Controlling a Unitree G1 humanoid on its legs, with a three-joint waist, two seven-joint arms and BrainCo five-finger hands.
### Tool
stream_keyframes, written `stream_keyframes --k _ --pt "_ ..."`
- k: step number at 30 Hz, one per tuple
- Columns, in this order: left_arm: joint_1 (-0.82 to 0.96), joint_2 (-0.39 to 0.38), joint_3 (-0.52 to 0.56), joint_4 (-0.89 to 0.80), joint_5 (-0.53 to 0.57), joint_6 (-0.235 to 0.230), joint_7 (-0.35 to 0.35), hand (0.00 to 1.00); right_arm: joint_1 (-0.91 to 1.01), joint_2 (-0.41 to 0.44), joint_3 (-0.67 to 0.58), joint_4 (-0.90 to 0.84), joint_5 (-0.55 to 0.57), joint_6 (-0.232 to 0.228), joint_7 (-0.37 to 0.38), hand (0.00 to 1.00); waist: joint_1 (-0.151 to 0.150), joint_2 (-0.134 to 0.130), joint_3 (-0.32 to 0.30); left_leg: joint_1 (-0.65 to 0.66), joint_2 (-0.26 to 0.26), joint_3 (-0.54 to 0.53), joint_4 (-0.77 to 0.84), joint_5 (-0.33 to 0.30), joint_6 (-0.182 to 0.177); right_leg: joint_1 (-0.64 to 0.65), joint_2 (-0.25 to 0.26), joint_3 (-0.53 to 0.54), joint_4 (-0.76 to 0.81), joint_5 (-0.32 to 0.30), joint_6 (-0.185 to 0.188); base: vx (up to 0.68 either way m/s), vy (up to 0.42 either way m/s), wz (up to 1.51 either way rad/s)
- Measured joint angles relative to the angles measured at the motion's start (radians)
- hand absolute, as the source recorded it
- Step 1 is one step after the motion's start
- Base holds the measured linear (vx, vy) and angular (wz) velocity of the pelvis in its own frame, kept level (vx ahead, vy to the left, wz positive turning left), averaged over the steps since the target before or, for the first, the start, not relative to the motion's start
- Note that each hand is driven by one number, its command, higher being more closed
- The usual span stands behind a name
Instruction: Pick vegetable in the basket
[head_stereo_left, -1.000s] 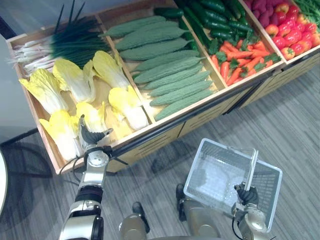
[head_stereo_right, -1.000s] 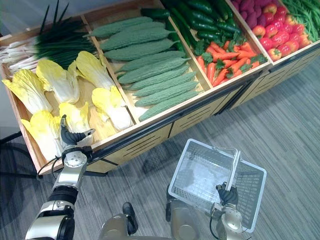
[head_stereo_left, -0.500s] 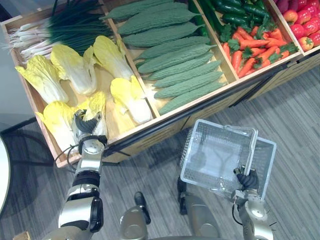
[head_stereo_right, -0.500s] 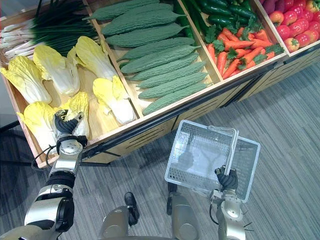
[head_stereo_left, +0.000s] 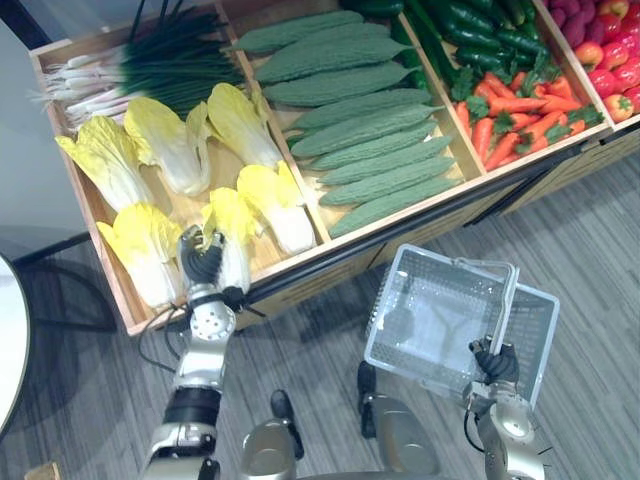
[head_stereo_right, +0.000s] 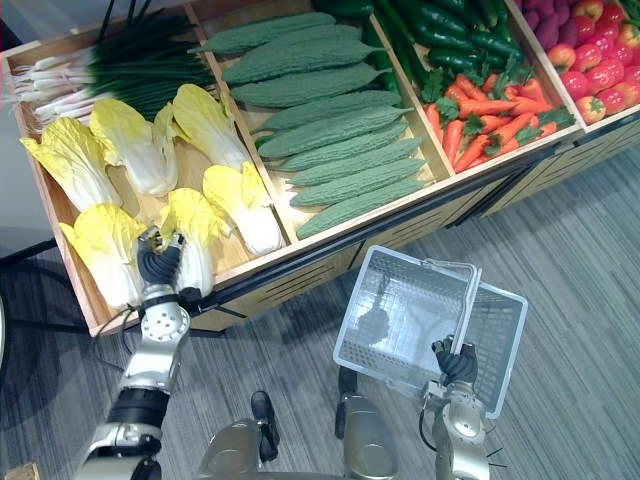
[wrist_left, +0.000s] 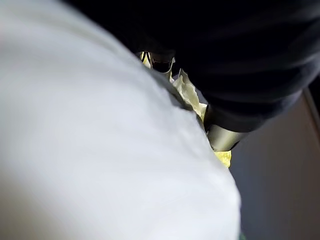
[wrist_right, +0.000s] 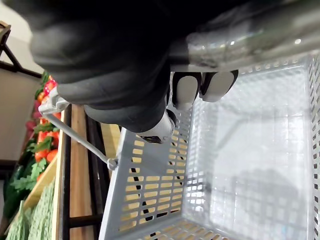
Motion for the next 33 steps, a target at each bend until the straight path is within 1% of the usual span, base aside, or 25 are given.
stream_keyframes --k 3,5,7,8,10,12,14,15,16,17,18,19,20,21,23,24,25,26,27,28,29,30,31,32,33 --pt "0.019 -0.002 -0.028 -0.082 0.000 -0.032 -0.003 1.00 0.002 0.009 -0.013 0.000 -0.001 0.000 0.000 1.00 -0.002 0.008 -0.006 0.025 0.001 0.014 0.000 -0.006 0.003 0.008 0.010 0.030 0.005 0.004 0.006 -0.08 -0.017 -0.27" --pt "0.034 -0.017 -0.046 -0.138 0.000 -0.035 -0.008 1.00 0.003 0.009 -0.016 0.000 -0.008 0.000 0.000 1.00 -0.002 0.017 -0.013 0.038 0.003 0.041 0.005 -0.016 0.002 0.008 0.017 0.059 0.003 0.010 0.014 -0.08 0.005 -0.45" --pt "0.050 -0.067 -0.078 -0.194 0.000 -0.054 -0.012 1.00 0.016 0.009 -0.017 -0.015 -0.012 0.000 0.000 1.00 -0.001 0.035 -0.032 0.047 0.011 0.082 0.036 -0.041 0.002 0.007 0.030 0.102 0.003 0.020 0.020 -0.05 0.028 -0.55" --pt "0.051 -0.077 -0.088 -0.207 0.000 -0.056 -0.019 1.00 0.022 0.010 -0.016 -0.024 -0.015 0.001 0.000 1.00 0.000 0.039 -0.034 0.049 0.015 0.095 0.048 -0.050 0.001 0.007 0.034 0.113 0.003 0.023 0.021 -0.02 0.029 -0.54" --pt "0.052 -0.102 -0.122 -0.249 -0.001 -0.075 -0.028 1.00 0.046 0.019 -0.008 -0.086 -0.030 0.006 0.000 1.00 -0.001 0.048 -0.040 0.047 0.038 0.145 0.103 -0.088 -0.001 -0.003 0.056 0.159 0.002 0.037 0.023 -0.04 0.040 -0.80" --pt "0.052 -0.117 -0.153 -0.282 -0.001 -0.080 -0.028 1.00 0.066 0.021 0.005 -0.150 -0.033 0.008 0.001 1.00 -0.005 0.049 -0.043 0.045 0.063 0.199 0.160 -0.126 -0.004 -0.016 0.084 0.210 0.004 0.050 0.028 -0.05 0.052 -0.97" --pt "0.050 -0.126 -0.178 -0.304 -0.001 -0.094 -0.029 1.00 0.077 0.025 0.024 -0.240 -0.041 0.009 -0.002 1.00 -0.008 0.045 -0.051 0.045 0.098 0.286 0.223 -0.170 -0.003 -0.044 0.120 0.271 -0.007 0.072 0.030 -0.06 0.043 -1.15" --pt "0.050 -0.126 -0.180 -0.308 -0.002 -0.097 -0.030 1.00 0.074 0.028 0.029 -0.258 -0.042 0.008 -0.002 1.00 -0.011 0.042 -0.053 0.045 0.105 0.309 0.236 -0.178 -0.002 -0.054 0.119 0.262 -0.019 0.070 0.027 -0.07 0.014 -1.18" --pt "0.050 -0.125 -0.180 -0.311 -0.003 -0.103 -0.030 1.00 0.057 0.029 0.045 -0.280 -0.045 0.006 -0.002 1.00 -0.022 0.040 -0.055 0.052 0.114 0.359 0.238 -0.182 0.000 -0.072 0.087 0.163 -0.019 0.047 -0.017 -0.05 0.038 -1.02" --pt "0.051 -0.123 -0.178 -0.310 -0.003 -0.104 -0.030 1.00 0.035 0.028 0.058 -0.278 -0.049 0.001 -0.003 1.00 -0.027 0.039 -0.055 0.064 0.117 0.396 0.235 -0.182 0.001 -0.085 0.044 0.039 -0.018 0.036 -0.049 -0.01 0.063 -1.30" --pt "0.051 -0.118 -0.177 -0.310 -0.003 -0.105 -0.031 1.00 0.003 0.027 0.072 -0.263 -0.051 -0.001 -0.003 1.00 -0.029 0.038 -0.056 0.081 0.124 0.441 0.230 -0.182 0.001 -0.084 -0.029 -0.175 -0.020 0.032 -0.084 0.03 0.056 -1.10" --pt "0.051 -0.118 -0.176 -0.310 -0.004 -0.107 -0.031 1.00 -0.012 0.028 0.077 -0.254 -0.052 -0.002 -0.003 1.00 -0.029 0.038 -0.056 0.091 0.130 0.460 0.223 -0.182 0.001 -0.081 -0.062 -0.275 -0.018 0.026 -0.093 0.05 -0.034 -1.29" --pt "0.052 -0.115 -0.173 -0.310 -0.004 -0.112 -0.035 1.00 -0.043 0.026 0.090 -0.227 -0.053 -0.003 -0.002 1.00 -0.022 0.035 -0.058 0.113 0.128 0.504 0.209 -0.180 -0.003 -0.073 -0.108 -0.429 -0.009 0.024 -0.099 0.07 -0.099 -1.30" --pt "0.053 -0.115 -0.147 -0.305 -0.005 -0.112 -0.039 1.00 -0.065 0.026 0.107 -0.204 -0.064 -0.003 0.000 1.00 -0.023 0.032 -0.060 0.128 0.129 0.516 0.209 -0.180 -0.003 -0.074 -0.112 -0.470 -0.008 0.044 -0.111 0.11 -0.174 -1.36" --pt "0.053 -0.117 -0.132 -0.279 -0.014 -0.112 -0.044 1.00 -0.070 0.024 0.119 -0.197 -0.074 -0.002 0.001 1.00 -0.025 0.032 -0.061 0.157 0.129 0.523 0.210 -0.180 -0.004 -0.084 -0.088 -0.411 0.002 0.092 -0.108 0.13 -0.177 -0.99" --pt "0.063 -0.121 -0.132 -0.253 -0.022 -0.112 -0.051 1.00 -0.070 0.003 0.139 -0.183 -0.078 0.002 0.004 1.00 -0.028 0.048 -0.072 0.181 0.143 0.528 0.214 -0.180 -0.004 -0.084 -0.056 -0.383 0.007 0.081 -0.106 0.17 -0.173 -1.06" --pt "0.072 -0.121 -0.142 -0.227 -0.022 -0.112 -0.059 1.00 -0.069 -0.016 0.155 -0.181 -0.078 0.009 0.006 1.00 -0.035 0.065 -0.086 0.188 0.182 0.519 0.259 -0.179 -0.005 -0.081 -0.026 -0.359 0.010 0.063 -0.108 0.19 -0.157 -1.04" --pt "0.072 -0.121 -0.149 -0.214 -0.022 -0.112 -0.068 1.00 -0.069 -0.021 0.155 -0.181 -0.078 0.010 0.006 1.00 -0.038 0.071 -0.091 0.185 0.204 0.511 0.299 -0.176 -0.004 -0.079 -0.008 -0.348 0.011 0.057 -0.111 0.28 -0.179 -1.15" --pt "0.073 -0.117 -0.162 -0.177 -0.023 -0.112 -0.091 1.00 -0.070 -0.041 0.171 -0.181 -0.077 0.012 0.012 1.00 -0.040 0.074 -0.092 0.179 0.276 0.468 0.448 -0.135 0.057 -0.049 0.039 -0.303 0.015 0.044 -0.124 0.25 -0.141 -0.91" --pt "0.073 -0.114 -0.170 -0.155 -0.023 -0.112 -0.096 1.00 -0.070 -0.047 0.178 -0.181 -0.076 0.013 0.019 1.00 -0.042 0.074 -0.092 0.163 0.301 0.437 0.512 -0.103 0.100 -0.030 0.053 -0.286 0.014 0.036 -0.129 0.26 -0.147 -0.87" --pt "0.074 -0.112 -0.176 -0.137 -0.023 -0.112 -0.096 1.00 -0.070 -0.053 0.187 -0.182 -0.074 0.013 0.024 1.00 -0.042 0.074 -0.092 0.148 0.318 0.395 0.571 -0.059 0.130 -0.010 0.063 -0.273 0.013 0.025 -0.130 0.22 -0.096 -0.60" --pt "0.081 -0.111 -0.191 -0.107 -0.025 -0.112 -0.097 1.00 -0.070 -0.059 0.216 -0.195 -0.067 0.013 0.026 1.00 -0.044 0.073 -0.093 0.091 0.319 0.261 0.680 -0.038 0.134 0.025 0.074 -0.238 0.007 0.012 -0.137 0.26 -0.064 -0.69" --pt "0.082 -0.110 -0.203 -0.093 -0.030 -0.112 -0.105 1.00 -0.071 -0.070 0.231 -0.212 -0.064 0.012 0.026 1.00 -0.042 0.073 -0.093 0.036 0.282 0.160 0.718 -0.079 0.086 0.042 0.076 -0.214 -0.004 0.009 -0.138 0.29 -0.015 -0.80" --pt "0.082 -0.110 -0.212 -0.083 -0.031 -0.112 -0.116 1.00 -0.071 -0.082 0.245 -0.229 -0.051 0.012 0.034 1.00 -0.038 0.072 -0.094 -0.017 0.241 0.076 0.723 -0.118 0.063 0.054 0.076 -0.186 -0.013 0.008 -0.139 0.23 0.038 -0.74" --pt "0.085 -0.108 -0.223 -0.074 -0.031 -0.112 -0.117 1.00 -0.072 -0.087 0.258 -0.245 -0.037 0.012 0.045 1.00 -0.032 0.072 -0.094 -0.057 0.199 0.020 0.700 -0.149 0.060 0.071 0.077 -0.161 -0.024 0.008 -0.138 0.26 0.081 -0.86"
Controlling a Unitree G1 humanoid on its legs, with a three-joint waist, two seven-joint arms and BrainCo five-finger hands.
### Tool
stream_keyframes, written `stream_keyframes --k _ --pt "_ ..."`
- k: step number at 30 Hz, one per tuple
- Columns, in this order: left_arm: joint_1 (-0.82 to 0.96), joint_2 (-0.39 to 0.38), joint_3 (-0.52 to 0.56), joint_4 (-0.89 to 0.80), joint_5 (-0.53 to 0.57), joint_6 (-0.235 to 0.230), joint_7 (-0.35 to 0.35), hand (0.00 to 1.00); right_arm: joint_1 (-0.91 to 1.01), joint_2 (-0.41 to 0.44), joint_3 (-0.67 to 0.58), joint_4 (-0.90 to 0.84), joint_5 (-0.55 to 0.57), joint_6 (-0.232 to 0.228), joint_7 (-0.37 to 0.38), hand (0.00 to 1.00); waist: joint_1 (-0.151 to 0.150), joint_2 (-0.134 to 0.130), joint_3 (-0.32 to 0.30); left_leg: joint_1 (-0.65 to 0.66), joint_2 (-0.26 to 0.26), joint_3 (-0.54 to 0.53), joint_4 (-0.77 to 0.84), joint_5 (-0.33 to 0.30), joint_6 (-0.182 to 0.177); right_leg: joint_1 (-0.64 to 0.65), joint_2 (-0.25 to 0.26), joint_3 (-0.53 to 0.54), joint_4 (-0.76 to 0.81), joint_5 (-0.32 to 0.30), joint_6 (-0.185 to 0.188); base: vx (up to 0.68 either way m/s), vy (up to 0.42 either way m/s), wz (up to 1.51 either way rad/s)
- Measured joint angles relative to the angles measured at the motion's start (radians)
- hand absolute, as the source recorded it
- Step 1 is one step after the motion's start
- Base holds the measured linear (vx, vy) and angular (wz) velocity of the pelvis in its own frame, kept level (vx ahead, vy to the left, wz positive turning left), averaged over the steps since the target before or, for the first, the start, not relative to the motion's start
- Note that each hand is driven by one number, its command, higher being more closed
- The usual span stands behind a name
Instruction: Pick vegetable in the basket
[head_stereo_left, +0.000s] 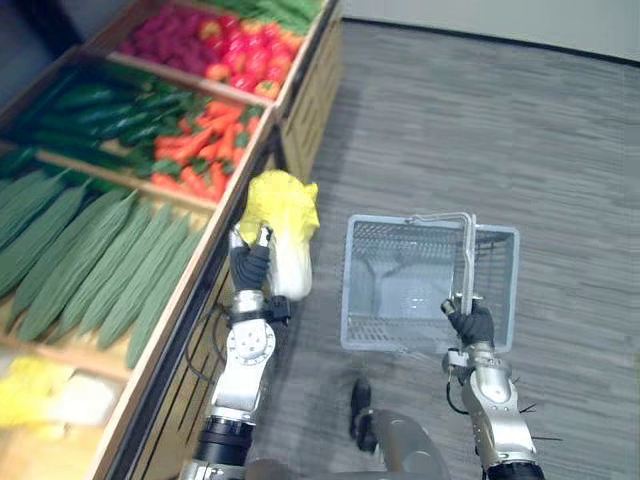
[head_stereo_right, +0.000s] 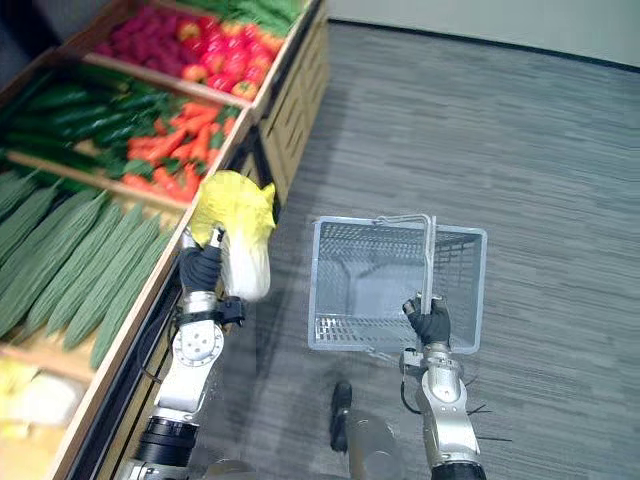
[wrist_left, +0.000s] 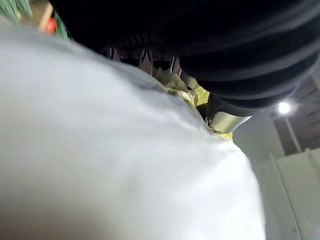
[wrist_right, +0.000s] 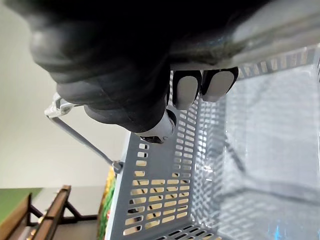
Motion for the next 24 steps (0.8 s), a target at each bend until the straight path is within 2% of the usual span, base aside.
stream_keyframes --k 1,2,4,5,6,7,8,11,16,21,24 --pt "0.002 0.001 -0.006 0.024 0.000 0.000 -0.001 1.00 -0.003 -0.004 0.019 -0.013 0.016 -0.001 0.010 1.00 0.007 -0.001 0.000 -0.033 -0.066 -0.083 -0.104 -0.024 -0.009 0.031 0.000 0.039 -0.014 0.000 0.001 0.21 0.082 -0.78" --pt "0.005 0.002 -0.005 0.031 0.000 0.001 -0.001 1.00 -0.008 -0.006 0.026 -0.014 0.020 -0.001 0.015 1.00 0.008 -0.001 0.000 -0.043 -0.093 -0.118 -0.156 -0.024 -0.010 0.040 -0.001 0.056 -0.015 -0.001 0.003 0.21 0.119 -0.87" --pt "0.009 0.011 -0.005 0.034 0.002 0.002 0.000 1.00 -0.030 -0.008 0.056 -0.014 0.033 -0.001 0.023 1.00 0.010 -0.001 0.000 -0.076 -0.194 -0.274 -0.350 -0.012 -0.030 0.053 0.001 0.122 -0.013 -0.008 0.022 0.11 0.137 -0.84" --pt "0.010 0.012 -0.005 0.035 0.003 0.002 0.001 1.00 -0.032 -0.009 0.066 -0.014 0.039 -0.002 0.024 1.00 0.011 0.001 -0.001 -0.073 -0.212 -0.306 -0.404 0.004 -0.049 0.053 0.004 0.141 -0.013 -0.007 0.030 0.08 0.166 -0.93" --pt "0.009 0.012 -0.007 0.047 0.007 0.002 0.001 1.00 -0.036 -0.023 0.091 -0.014 0.043 -0.003 0.027 1.00 0.011 0.017 -0.011 -0.063 -0.222 -0.344 -0.495 0.052 -0.073 0.046 0.024 0.179 -0.014 -0.011 0.049 0.05 0.159 -0.82" --pt "0.008 0.013 -0.008 0.059 0.010 0.002 0.000 1.00 -0.036 -0.029 0.093 -0.014 0.047 -0.002 0.031 1.00 0.010 0.026 -0.017 -0.057 -0.219 -0.345 -0.516 0.105 -0.059 0.041 0.038 0.192 -0.012 -0.015 0.056 0.09 0.240 -1.12" --pt "0.007 0.022 -0.017 0.104 0.014 0.007 -0.005 1.00 -0.028 -0.023 0.121 -0.010 0.051 -0.001 0.050 1.00 0.009 0.002 -0.033 -0.029 -0.226 -0.300 -0.550 0.114 -0.046 0.044 0.027 0.236 -0.026 -0.010 0.076 0.07 0.167 -0.79" --pt "-0.020 0.037 -0.045 0.164 0.054 0.021 -0.019 1.00 -0.003 -0.020 0.164 -0.010 0.084 0.001 0.076 1.00 0.000 -0.033 -0.058 0.023 -0.257 -0.232 -0.653 0.152 -0.007 0.056 -0.006 0.294 -0.086 0.023 0.112 0.14 0.190 -0.55" --pt "-0.087 0.078 -0.088 0.218 0.156 0.049 -0.029 1.00 0.007 -0.025 0.181 -0.010 0.128 0.019 0.112 1.00 -0.009 -0.044 -0.072 0.034 -0.297 -0.202 -0.700 0.169 0.008 0.073 -0.045 0.331 -0.171 0.060 0.148 0.07 0.134 -0.16" --pt "-0.112 0.109 -0.095 0.240 0.207 0.064 -0.038 1.00 0.040 -0.031 0.240 -0.044 0.138 0.027 0.134 1.00 -0.008 -0.053 -0.077 0.042 -0.305 -0.184 -0.715 0.168 0.008 0.071 -0.052 0.347 -0.184 0.064 0.151 0.03 0.055 -0.10" --pt "-0.129 0.111 -0.096 0.288 0.242 0.071 -0.035 1.00 0.044 -0.030 0.268 -0.044 0.173 0.049 0.137 1.00 -0.008 -0.062 -0.083 0.043 -0.306 -0.184 -0.735 0.171 0.013 0.064 -0.050 0.350 -0.189 0.069 0.149 -0.01 0.002 -0.04"
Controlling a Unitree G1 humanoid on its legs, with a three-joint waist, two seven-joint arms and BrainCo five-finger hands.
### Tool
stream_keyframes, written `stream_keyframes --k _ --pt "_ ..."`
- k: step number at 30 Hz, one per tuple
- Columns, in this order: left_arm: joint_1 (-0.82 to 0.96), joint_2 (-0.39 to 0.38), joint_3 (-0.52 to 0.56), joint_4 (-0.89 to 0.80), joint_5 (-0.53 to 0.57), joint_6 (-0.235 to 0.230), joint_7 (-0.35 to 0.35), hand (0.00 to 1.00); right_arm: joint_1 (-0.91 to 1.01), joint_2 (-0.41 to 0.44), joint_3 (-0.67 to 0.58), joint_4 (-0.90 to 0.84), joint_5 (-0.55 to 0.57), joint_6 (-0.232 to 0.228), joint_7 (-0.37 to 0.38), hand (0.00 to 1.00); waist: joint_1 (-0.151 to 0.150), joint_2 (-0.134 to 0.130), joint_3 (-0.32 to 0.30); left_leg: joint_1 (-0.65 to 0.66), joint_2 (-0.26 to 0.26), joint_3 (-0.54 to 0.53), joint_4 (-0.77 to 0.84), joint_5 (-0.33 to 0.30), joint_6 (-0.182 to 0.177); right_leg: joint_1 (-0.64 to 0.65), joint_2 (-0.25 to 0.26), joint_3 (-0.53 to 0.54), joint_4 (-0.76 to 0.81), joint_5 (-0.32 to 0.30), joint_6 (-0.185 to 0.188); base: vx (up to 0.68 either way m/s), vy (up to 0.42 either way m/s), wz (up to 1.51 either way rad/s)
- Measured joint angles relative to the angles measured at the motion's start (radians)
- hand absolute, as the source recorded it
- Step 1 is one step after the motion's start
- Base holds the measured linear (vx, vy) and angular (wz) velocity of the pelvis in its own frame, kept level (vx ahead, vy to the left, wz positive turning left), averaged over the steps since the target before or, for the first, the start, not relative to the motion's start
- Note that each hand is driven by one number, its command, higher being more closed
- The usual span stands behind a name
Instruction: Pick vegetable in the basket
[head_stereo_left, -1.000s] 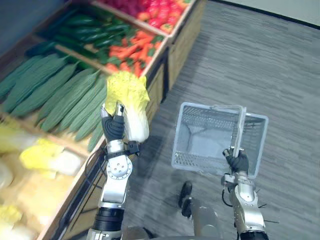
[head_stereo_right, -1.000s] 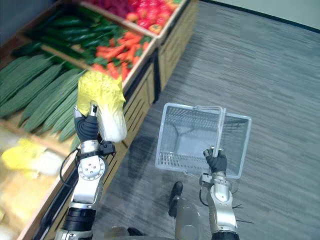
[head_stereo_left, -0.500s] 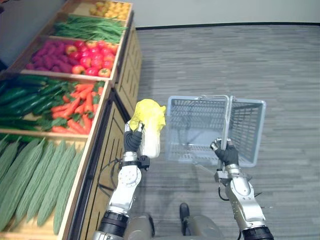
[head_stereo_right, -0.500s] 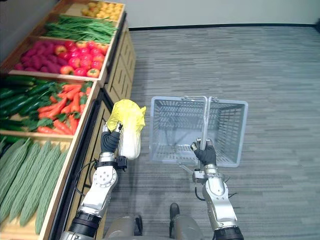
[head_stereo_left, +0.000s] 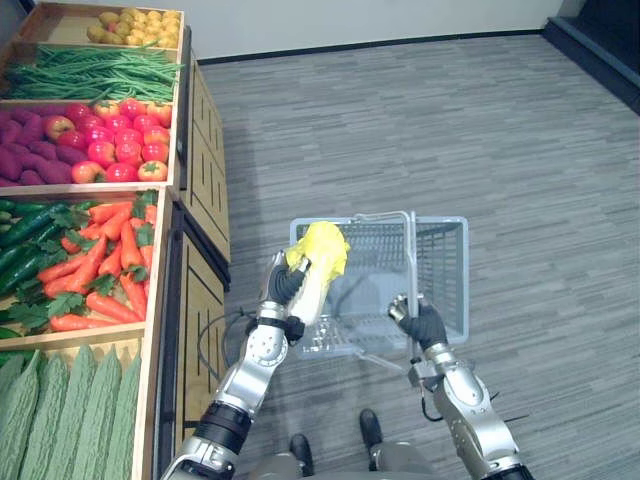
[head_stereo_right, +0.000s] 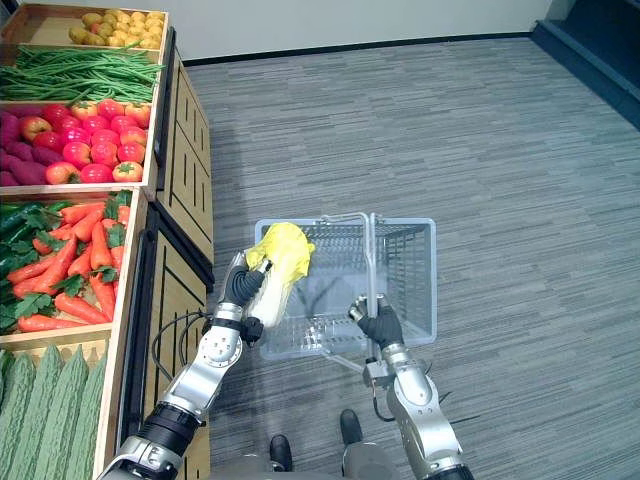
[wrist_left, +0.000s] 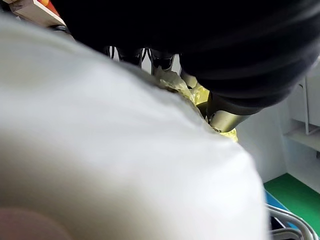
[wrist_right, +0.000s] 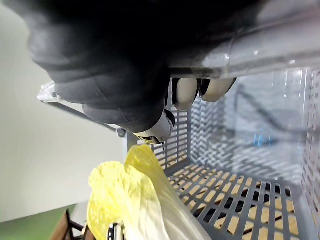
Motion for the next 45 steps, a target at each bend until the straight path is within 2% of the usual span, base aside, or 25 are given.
stream_keyframes --k 6,9,10,16,18,22,27,33,39,45 --pt "-0.058 0.005 -0.029 0.169 0.038 0.012 -0.003 1.00 0.026 -0.013 0.065 0.000 0.091 0.010 0.019 1.00 0.002 -0.015 -0.005 -0.002 -0.001 0.005 -0.010 0.002 0.003 -0.006 0.002 0.013 -0.013 0.013 0.002 -0.02 0.005 -0.07" --pt "-0.108 0.006 -0.036 0.264 0.046 0.012 -0.005 1.00 0.032 -0.024 0.112 0.000 0.152 0.013 0.022 1.00 -0.006 -0.024 -0.005 -0.006 -0.001 0.007 -0.012 0.002 0.003 -0.007 0.001 0.015 -0.023 0.019 0.003 -0.01 0.002 -0.01" --pt "-0.125 0.007 -0.036 0.302 0.053 0.014 -0.005 0.00 0.032 -0.033 0.130 -0.001 0.166 0.015 0.025 1.00 -0.011 -0.026 -0.005 -0.006 -0.001 0.007 -0.012 0.002 0.003 -0.007 0.001 0.015 -0.023 0.019 0.003 0.00 0.000 0.00" --pt "-0.158 0.007 -0.071 0.371 0.115 0.038 -0.004 0.00 0.032 -0.055 0.158 -0.008 0.221 0.016 0.038 1.00 -0.017 -0.027 -0.005 -0.003 -0.001 0.009 -0.022 0.002 0.003 -0.007 0.001 0.016 -0.027 0.020 0.004 0.00 0.000 0.00" --pt "-0.159 0.005 -0.080 0.372 0.144 0.045 -0.004 0.00 0.032 -0.065 0.164 -0.027 0.229 0.030 0.038 1.00 -0.017 -0.027 -0.005 0.000 -0.003 0.009 -0.028 0.006 0.005 -0.007 0.001 0.016 -0.027 0.019 0.004 0.00 0.000 0.00" --pt "-0.157 -0.003 -0.142 0.376 0.185 0.056 -0.007 0.00 0.028 -0.065 0.171 -0.036 0.229 0.030 0.038 1.00 -0.018 -0.027 -0.005 0.004 -0.005 0.007 -0.030 0.006 0.006 -0.002 -0.002 0.014 -0.028 0.019 0.004 0.00 0.000 0.00" --pt "-0.149 -0.025 -0.166 0.396 0.207 0.076 -0.024 0.00 0.024 -0.039 0.170 -0.095 0.227 0.027 0.053 1.00 -0.031 -0.028 -0.004 0.012 -0.009 0.001 -0.043 0.017 0.012 0.007 -0.008 0.004 -0.034 0.020 0.005 -0.02 0.007 0.06" --pt "-0.140 -0.031 -0.166 0.377 0.201 0.077 -0.023 0.00 0.019 0.005 0.164 -0.095 0.214 0.027 0.055 1.00 -0.017 -0.028 -0.004 0.013 -0.010 -0.001 -0.045 0.021 0.013 0.010 -0.010 -0.003 -0.034 0.020 0.005 -0.01 -0.002 0.03" --pt "-0.092 -0.034 -0.161 0.305 0.194 0.077 -0.021 0.00 0.031 0.033 0.076 -0.062 0.124 0.026 0.009 1.00 -0.017 -0.028 -0.005 0.029 -0.010 -0.009 -0.048 0.021 0.013 0.030 -0.010 -0.011 -0.042 0.020 0.005 0.00 -0.002 0.02" --pt "0.005 -0.036 -0.120 0.070 0.148 0.055 -0.001 0.00 0.043 0.053 -0.019 -0.027 -0.033 0.027 -0.054 1.00 -0.016 -0.028 -0.005 0.042 -0.013 -0.028 -0.078 0.039 0.009 0.039 -0.011 -0.026 -0.050 0.020 0.005 0.00 -0.011 0.07"
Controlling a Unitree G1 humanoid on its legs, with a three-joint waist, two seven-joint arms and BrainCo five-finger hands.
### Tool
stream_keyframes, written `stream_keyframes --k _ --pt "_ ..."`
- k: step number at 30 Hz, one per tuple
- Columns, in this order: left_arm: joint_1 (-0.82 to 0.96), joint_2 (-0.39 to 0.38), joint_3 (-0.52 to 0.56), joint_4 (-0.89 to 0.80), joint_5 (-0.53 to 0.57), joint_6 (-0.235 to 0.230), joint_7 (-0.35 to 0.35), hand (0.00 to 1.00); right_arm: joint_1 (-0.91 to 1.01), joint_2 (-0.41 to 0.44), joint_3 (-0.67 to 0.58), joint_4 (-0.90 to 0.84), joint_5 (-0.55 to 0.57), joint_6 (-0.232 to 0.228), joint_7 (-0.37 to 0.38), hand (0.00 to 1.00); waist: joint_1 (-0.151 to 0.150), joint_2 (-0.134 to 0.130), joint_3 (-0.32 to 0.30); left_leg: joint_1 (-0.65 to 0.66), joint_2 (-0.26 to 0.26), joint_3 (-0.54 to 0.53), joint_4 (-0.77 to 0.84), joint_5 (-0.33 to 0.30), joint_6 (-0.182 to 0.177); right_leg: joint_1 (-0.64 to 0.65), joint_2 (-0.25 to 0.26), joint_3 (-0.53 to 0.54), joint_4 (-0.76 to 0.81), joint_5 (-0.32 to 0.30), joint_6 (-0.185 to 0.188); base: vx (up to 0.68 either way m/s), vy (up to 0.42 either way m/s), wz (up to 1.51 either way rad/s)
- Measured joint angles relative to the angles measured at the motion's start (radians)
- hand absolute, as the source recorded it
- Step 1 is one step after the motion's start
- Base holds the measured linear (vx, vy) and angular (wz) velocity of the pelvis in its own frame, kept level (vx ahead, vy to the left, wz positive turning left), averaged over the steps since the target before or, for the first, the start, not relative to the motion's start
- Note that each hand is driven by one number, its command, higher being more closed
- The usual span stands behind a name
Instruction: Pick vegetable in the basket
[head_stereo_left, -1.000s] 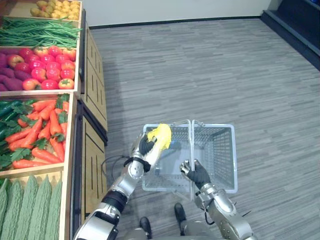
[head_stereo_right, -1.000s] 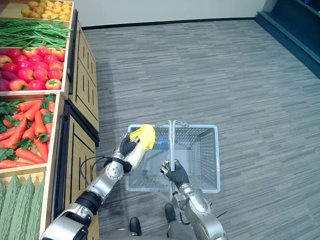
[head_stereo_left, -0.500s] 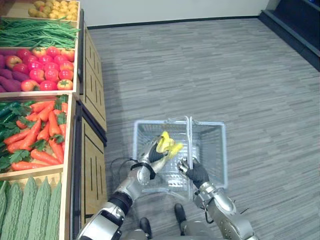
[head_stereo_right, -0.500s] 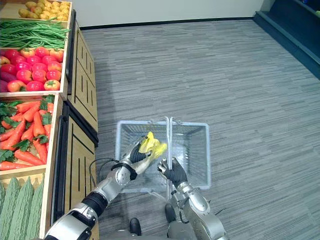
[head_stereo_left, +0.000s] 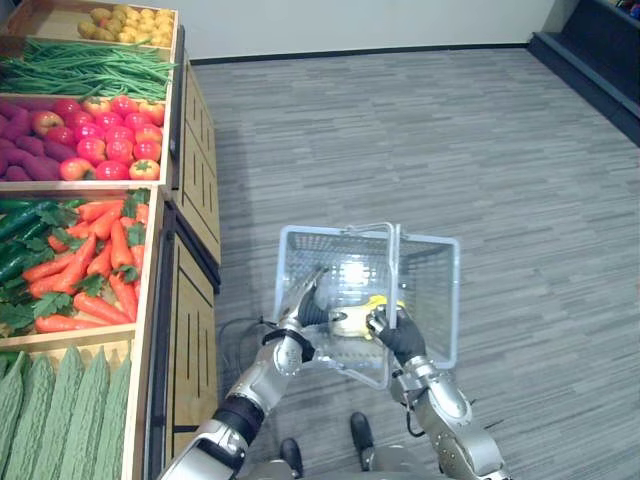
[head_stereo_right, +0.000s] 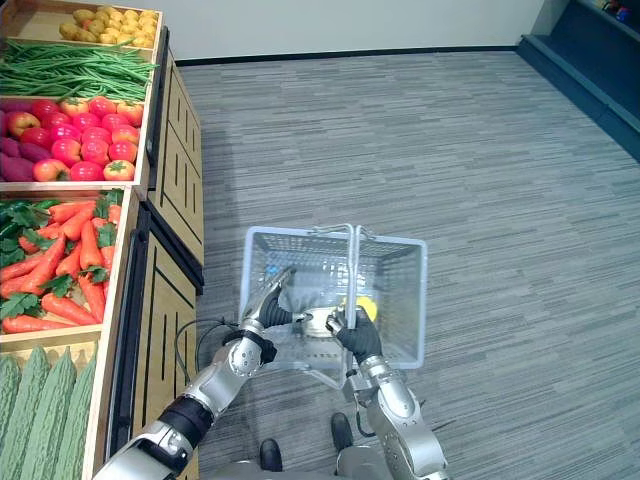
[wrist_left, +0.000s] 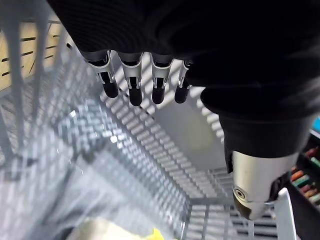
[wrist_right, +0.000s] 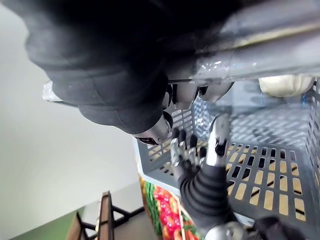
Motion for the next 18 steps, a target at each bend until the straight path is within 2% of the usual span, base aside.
stream_keyframes --k 5,10,14,18 --pt "0.093 0.004 0.096 -0.193 -0.100 -0.028 -0.002 0.00 0.010 0.018 -0.099 0.001 -0.067 0.000 -0.033 1.00 0.007 0.002 -0.001 0.001 0.002 -0.017 0.000 0.003 -0.004 0.008 0.001 -0.015 -0.001 0.000 0.000 -0.01 -0.014 0.10" --pt "0.202 -0.005 0.221 -0.315 -0.274 -0.068 -0.015 0.00 0.027 0.037 -0.181 0.000 -0.086 0.000 -0.047 1.00 0.019 0.010 -0.020 0.004 0.000 -0.027 -0.009 0.012 -0.002 0.014 -0.001 -0.034 -0.001 -0.002 0.001 -0.02 -0.006 0.09" --pt "0.313 -0.036 0.351 -0.333 -0.453 -0.085 -0.036 0.00 0.060 0.038 -0.258 0.001 -0.106 0.000 -0.046 1.00 0.031 0.021 -0.043 0.019 -0.006 -0.051 -0.036 0.025 -0.004 0.024 -0.004 -0.052 -0.001 -0.007 0.001 -0.01 -0.002 0.12" --pt "0.379 -0.034 0.444 -0.298 -0.522 -0.086 -0.050 0.00 0.067 0.050 -0.337 0.062 -0.123 -0.001 -0.039 1.00 0.038 0.021 -0.045 0.020 -0.006 -0.060 -0.035 0.026 -0.006 0.032 -0.007 -0.066 -0.001 -0.007 0.000 -0.03 -0.001 0.14"
